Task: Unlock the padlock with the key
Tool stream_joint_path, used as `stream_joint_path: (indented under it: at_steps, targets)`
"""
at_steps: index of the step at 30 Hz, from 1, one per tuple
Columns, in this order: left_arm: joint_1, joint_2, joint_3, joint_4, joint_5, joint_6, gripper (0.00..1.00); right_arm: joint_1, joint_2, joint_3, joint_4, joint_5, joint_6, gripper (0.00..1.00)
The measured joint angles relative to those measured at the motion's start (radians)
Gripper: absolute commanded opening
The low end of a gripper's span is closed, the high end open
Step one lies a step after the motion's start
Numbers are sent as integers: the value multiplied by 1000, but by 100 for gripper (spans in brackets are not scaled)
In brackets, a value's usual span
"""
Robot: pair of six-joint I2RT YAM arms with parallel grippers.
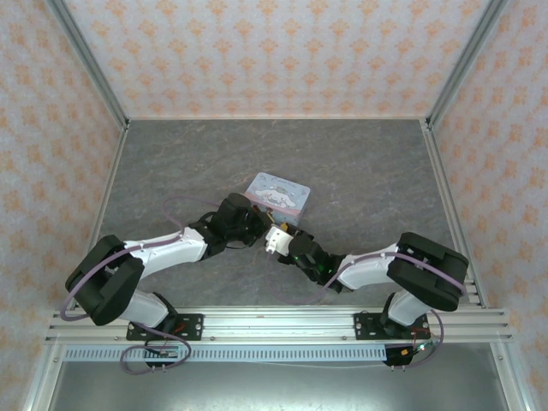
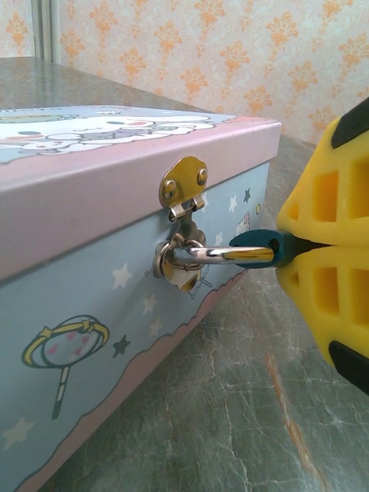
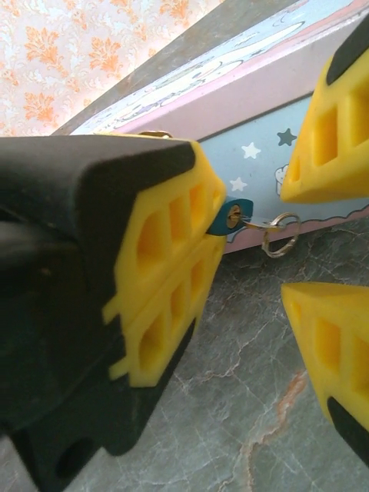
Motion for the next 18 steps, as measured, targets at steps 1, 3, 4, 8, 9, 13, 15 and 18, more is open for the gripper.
stream_joint_path:
  at_steps: [1,3,4,8,9,13,15,18]
  targets:
    - [0,0,0,0,0,0,0,0,3,5,3,0,1,28]
    - [0,0,0,0,0,0,0,0,9,12,9,-1,0,26]
    - [0,0,0,0,0,0,0,0,12,15,12,-1,0,25]
    - [0,0,0,0,0,0,0,0,23,21,21,0,0,17]
    - [0,0,0,-2,0,0,0,0,25,21,23,1,1,14]
    - [0,0,0,-14,0,1,0,0,32,23,32,9,5,7]
    - [3,0,0,-15,0,2,0,0,36,23,40,16,8,2]
    - [5,0,0,-14,0,2,0,-1,42,23,51,22,27,0]
